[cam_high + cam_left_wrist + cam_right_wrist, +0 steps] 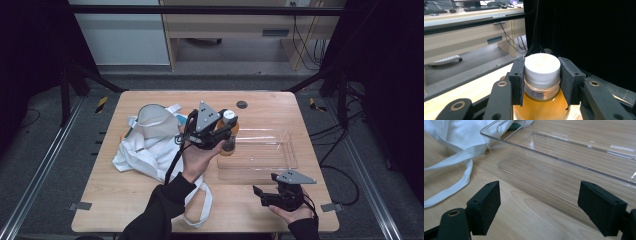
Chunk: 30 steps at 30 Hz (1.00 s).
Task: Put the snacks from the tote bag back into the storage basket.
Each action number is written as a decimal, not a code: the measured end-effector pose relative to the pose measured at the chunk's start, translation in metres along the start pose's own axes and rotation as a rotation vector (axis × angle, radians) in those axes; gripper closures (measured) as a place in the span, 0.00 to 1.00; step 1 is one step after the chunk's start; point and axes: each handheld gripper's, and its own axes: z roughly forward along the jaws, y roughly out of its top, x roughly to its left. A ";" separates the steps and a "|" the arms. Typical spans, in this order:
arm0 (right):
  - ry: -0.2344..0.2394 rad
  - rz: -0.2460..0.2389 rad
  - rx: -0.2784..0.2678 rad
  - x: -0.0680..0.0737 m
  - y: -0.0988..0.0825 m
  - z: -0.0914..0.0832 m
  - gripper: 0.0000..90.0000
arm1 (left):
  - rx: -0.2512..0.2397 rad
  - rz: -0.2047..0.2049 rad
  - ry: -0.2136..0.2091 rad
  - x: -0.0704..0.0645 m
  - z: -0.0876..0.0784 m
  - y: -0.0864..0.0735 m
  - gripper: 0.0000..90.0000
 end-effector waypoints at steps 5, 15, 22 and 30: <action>0.001 0.004 0.002 0.001 0.000 0.000 0.21 | 0.009 0.000 -0.006 -0.004 0.006 -0.007 0.65; 0.003 0.006 0.005 0.001 0.000 0.000 0.21 | 0.038 -0.006 -0.012 -0.001 0.012 -0.024 0.65; 0.004 -0.001 0.005 0.001 0.000 0.000 0.21 | 0.053 -0.006 -0.028 -0.003 0.014 -0.035 0.65; 0.005 -0.004 0.007 0.001 0.000 0.001 0.21 | 0.069 -0.010 -0.042 -0.005 0.014 -0.046 0.65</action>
